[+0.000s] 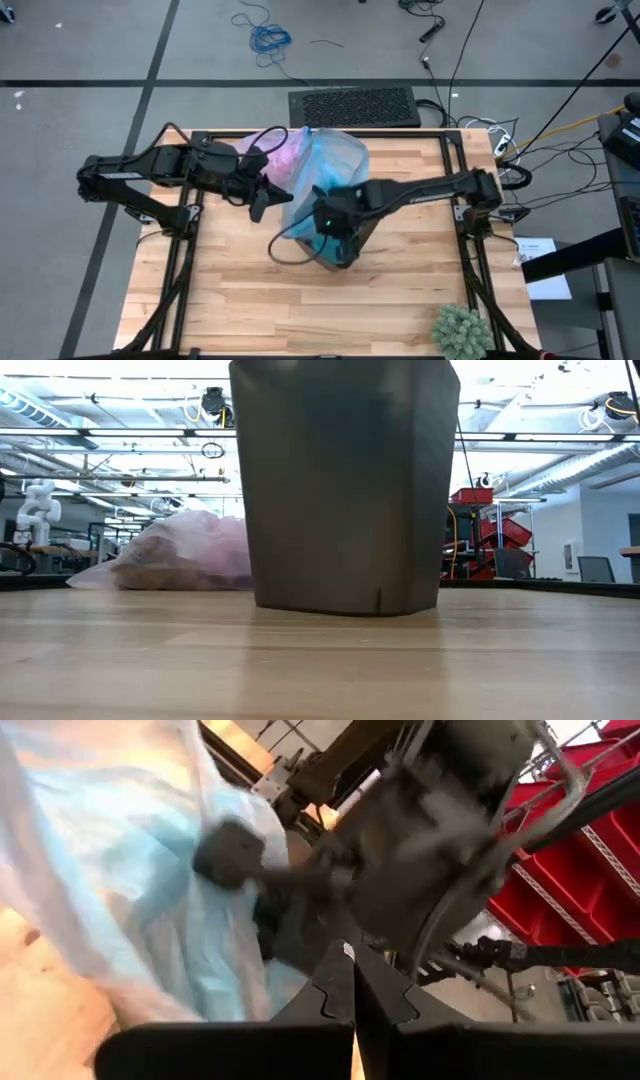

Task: Place trash/remove bag and relplace
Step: Insert the new trash bag into the trash bin

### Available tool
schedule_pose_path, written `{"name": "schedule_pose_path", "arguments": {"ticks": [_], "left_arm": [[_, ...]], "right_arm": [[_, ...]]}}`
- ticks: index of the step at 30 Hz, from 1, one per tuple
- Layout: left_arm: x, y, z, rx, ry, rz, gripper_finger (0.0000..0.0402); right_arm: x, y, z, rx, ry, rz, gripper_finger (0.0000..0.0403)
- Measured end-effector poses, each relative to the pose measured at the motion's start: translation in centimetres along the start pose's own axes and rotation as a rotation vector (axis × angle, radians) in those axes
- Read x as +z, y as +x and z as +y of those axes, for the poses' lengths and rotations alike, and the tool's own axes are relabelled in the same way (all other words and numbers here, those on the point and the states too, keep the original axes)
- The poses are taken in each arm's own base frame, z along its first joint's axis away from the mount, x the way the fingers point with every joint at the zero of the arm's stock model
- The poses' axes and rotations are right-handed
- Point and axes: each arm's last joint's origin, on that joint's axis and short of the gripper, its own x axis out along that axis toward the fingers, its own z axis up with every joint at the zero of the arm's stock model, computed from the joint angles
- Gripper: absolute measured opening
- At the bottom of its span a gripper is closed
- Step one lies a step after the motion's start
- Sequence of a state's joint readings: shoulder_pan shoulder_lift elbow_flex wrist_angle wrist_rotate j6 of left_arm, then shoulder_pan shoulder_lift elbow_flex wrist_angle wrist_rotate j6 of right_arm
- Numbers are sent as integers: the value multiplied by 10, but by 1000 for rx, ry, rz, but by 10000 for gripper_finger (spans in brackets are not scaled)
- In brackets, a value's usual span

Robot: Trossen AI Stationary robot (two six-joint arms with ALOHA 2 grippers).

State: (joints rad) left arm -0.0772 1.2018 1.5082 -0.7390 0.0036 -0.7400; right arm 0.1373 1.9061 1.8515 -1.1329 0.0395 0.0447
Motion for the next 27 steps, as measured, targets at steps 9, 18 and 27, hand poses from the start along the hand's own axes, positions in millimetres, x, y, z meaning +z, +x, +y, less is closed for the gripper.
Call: {"name": "schedule_pose_path", "arguments": {"ticks": [9,18,27], "left_arm": [[2,-9,-2,-30,23,-32,0],[3,-21,-3,-51,26,-54,0],[2,-22,-3,-57,43,-48,0]], "right_arm": [[4,48,15,-29,80,92,0],[12,7,21,11,83,-16,0],[21,-71,22,35,132,-154,0]]}}
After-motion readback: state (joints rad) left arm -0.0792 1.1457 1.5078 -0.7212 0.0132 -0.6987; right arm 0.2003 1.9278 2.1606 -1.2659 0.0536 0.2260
